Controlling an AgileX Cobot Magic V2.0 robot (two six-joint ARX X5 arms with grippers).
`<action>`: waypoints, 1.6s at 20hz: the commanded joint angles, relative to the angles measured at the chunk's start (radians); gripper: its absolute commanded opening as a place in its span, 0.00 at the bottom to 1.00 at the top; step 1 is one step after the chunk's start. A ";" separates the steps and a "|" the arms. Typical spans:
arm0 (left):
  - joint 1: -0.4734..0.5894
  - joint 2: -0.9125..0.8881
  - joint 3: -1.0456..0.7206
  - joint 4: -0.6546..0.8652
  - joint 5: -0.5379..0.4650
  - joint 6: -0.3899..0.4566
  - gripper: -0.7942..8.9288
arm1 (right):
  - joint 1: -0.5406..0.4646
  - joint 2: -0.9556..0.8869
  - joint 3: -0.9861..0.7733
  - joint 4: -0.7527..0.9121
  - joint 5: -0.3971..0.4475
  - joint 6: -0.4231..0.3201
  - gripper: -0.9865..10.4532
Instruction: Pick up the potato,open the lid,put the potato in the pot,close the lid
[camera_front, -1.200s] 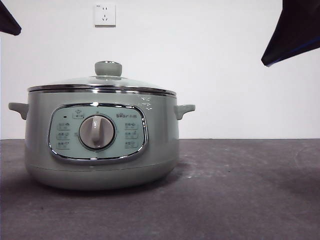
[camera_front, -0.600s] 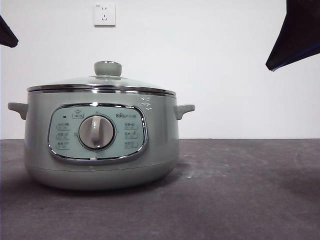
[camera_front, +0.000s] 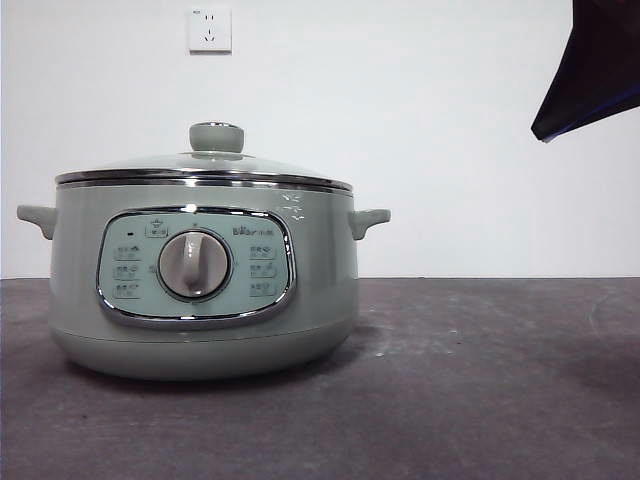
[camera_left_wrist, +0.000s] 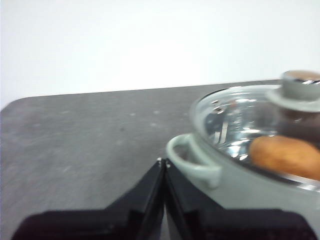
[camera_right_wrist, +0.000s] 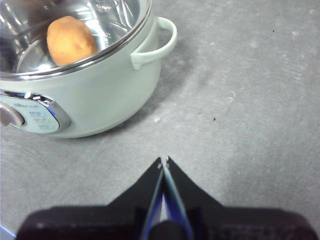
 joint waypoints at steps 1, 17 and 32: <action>0.040 -0.048 -0.072 0.012 0.007 0.001 0.08 | 0.001 -0.001 -0.007 0.005 0.002 0.010 0.09; 0.083 -0.103 -0.126 -0.112 0.077 0.001 0.08 | 0.001 -0.001 -0.007 0.005 0.003 0.010 0.09; 0.083 -0.103 -0.126 -0.112 0.077 0.001 0.08 | -0.189 -0.233 -0.152 0.173 -0.061 -0.157 0.09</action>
